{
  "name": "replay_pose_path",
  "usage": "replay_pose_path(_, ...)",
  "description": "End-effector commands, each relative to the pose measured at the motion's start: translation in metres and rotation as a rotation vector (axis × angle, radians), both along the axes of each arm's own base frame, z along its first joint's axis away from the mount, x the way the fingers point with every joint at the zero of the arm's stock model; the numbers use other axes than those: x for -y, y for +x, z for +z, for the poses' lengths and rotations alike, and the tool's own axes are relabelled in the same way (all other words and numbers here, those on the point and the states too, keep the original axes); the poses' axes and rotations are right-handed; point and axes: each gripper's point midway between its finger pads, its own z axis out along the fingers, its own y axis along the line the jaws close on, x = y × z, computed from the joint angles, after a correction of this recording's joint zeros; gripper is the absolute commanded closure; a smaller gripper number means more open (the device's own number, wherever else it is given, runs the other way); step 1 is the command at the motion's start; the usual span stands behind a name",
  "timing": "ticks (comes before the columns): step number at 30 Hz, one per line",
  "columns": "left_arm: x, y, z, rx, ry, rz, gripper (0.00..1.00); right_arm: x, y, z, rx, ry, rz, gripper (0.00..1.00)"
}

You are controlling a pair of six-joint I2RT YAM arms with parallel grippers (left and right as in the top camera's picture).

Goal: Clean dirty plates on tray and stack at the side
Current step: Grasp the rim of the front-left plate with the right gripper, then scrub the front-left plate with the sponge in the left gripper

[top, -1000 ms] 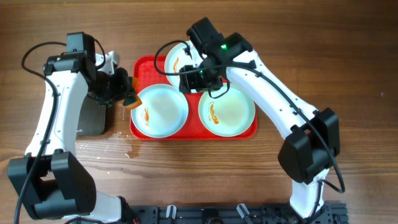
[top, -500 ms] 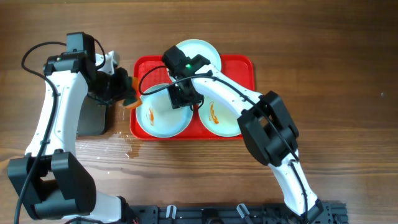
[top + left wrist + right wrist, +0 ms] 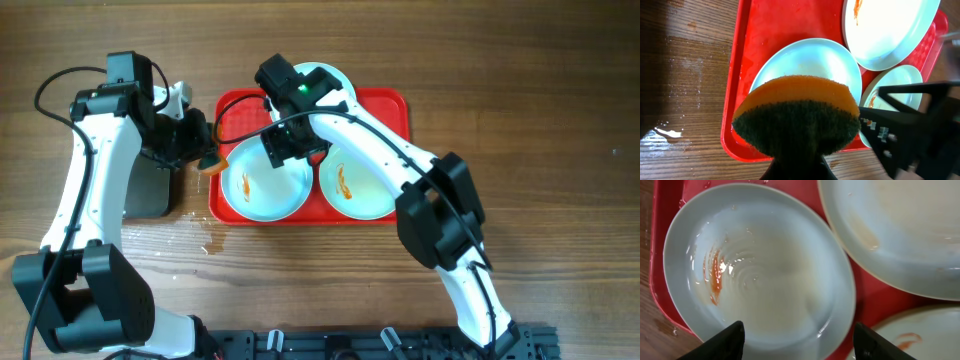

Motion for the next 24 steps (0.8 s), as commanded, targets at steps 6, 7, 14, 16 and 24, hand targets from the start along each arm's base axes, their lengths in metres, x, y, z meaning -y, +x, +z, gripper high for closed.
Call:
replay_pose_path(6, 0.001, -0.003, -0.004, -0.010, 0.004, -0.022, 0.96, 0.030, 0.012, -0.032, 0.027, -0.124, -0.007, 0.39)
replay_pose_path(7, 0.001, -0.003, -0.004, -0.010, 0.004, -0.022, 0.96, 0.029, 0.010, -0.035, 0.016, -0.120, -0.004, 0.40)
replay_pose_path(14, 0.002, -0.004, -0.004, -0.014, 0.004, -0.022, 0.96, 0.023, 0.007, -0.045, -0.007, -0.092, -0.023, 0.47)
replay_pose_path(16, 0.002, -0.005, -0.004, -0.017, 0.004, -0.022, 0.96, 0.024, 0.005, -0.053, -0.012, -0.094, -0.024, 0.47)
replay_pose_path(24, 0.002, -0.004, -0.004, -0.015, 0.004, -0.022, 0.96, 0.021, -0.012, -0.073, -0.069, -0.067, -0.011, 0.67)
